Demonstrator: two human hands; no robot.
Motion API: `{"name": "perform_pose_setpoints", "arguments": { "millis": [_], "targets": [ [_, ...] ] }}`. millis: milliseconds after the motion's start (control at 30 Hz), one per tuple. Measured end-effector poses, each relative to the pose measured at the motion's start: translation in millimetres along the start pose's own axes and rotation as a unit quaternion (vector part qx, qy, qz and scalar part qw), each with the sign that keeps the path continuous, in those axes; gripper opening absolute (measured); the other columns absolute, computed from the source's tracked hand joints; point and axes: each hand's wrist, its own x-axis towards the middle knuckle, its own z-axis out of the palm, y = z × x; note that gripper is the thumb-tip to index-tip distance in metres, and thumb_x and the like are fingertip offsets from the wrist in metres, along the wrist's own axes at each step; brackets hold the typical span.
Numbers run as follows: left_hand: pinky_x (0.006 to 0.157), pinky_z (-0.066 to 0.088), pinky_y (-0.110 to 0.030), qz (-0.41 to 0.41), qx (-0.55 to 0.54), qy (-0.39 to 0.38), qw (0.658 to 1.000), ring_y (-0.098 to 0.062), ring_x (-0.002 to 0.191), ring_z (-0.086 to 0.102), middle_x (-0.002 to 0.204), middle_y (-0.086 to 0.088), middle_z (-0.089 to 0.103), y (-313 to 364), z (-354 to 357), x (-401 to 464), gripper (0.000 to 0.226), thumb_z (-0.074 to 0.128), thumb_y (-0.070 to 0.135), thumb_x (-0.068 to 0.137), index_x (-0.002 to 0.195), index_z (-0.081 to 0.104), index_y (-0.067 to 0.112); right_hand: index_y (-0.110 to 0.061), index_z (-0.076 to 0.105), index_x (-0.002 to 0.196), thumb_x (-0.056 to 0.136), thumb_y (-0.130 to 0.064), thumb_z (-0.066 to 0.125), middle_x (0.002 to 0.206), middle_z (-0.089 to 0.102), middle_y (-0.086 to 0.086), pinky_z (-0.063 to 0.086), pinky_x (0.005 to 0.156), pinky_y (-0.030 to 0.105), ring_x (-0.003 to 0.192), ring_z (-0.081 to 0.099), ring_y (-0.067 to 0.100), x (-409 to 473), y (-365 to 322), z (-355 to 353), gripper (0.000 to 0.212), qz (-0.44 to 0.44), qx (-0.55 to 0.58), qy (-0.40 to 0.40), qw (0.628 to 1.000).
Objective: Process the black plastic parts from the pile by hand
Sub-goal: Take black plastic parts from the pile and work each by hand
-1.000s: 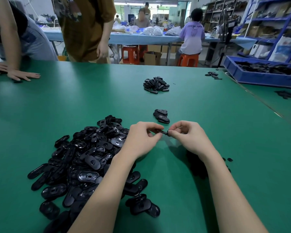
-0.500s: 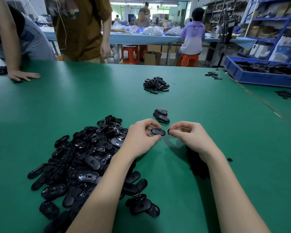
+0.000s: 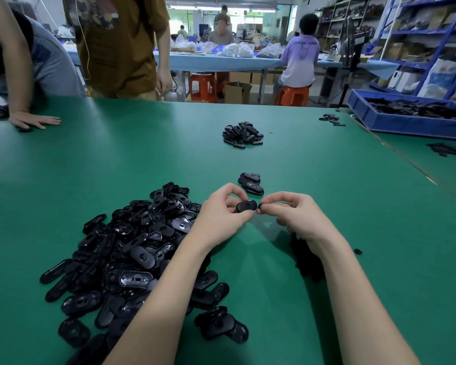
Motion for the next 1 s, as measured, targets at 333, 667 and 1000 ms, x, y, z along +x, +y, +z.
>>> {"name": "perform_pose_setpoints", "arguments": {
  "millis": [333,667,1000],
  "targets": [
    [0.065,0.047,-0.022,-0.076,-0.105,-0.008,0.992,-0.007,0.063,0.060,0.081,0.001,0.078,3.7,-2.1,0.5,0.022,0.077,0.033,0.087,0.091,0.064,0.016,-0.018,0.075,0.084,0.080,-0.020,0.082,0.075,0.076,-0.008,0.034,0.050,0.014,0.046,0.045,-0.003,-0.1,-2.1,2.9,0.009,-0.005,-0.006,0.011,1.000],
    [0.066,0.050,-0.020,-0.090,-0.191,0.025,0.977,-0.018,0.074,0.061,0.083,0.000,0.078,3.2,-0.9,1.2,0.022,0.069,0.004,0.089,0.107,0.073,0.018,-0.030,0.079,0.083,0.081,-0.021,0.080,0.068,0.067,-0.015,0.035,0.045,0.009,0.048,0.044,0.000,-1.4,-3.0,7.1,0.010,-0.014,0.009,0.013,1.000],
    [0.066,0.059,-0.022,-0.083,-0.233,0.036,0.968,-0.016,0.074,0.074,0.085,-0.008,0.078,5.7,-2.1,0.8,0.015,0.070,0.000,0.089,0.093,0.068,0.014,-0.030,0.079,0.075,0.080,-0.027,0.083,0.065,0.066,-0.017,0.030,0.040,0.011,0.060,0.044,0.009,-1.5,-8.0,4.8,0.007,0.017,-0.006,0.020,1.000]
  ]
}}
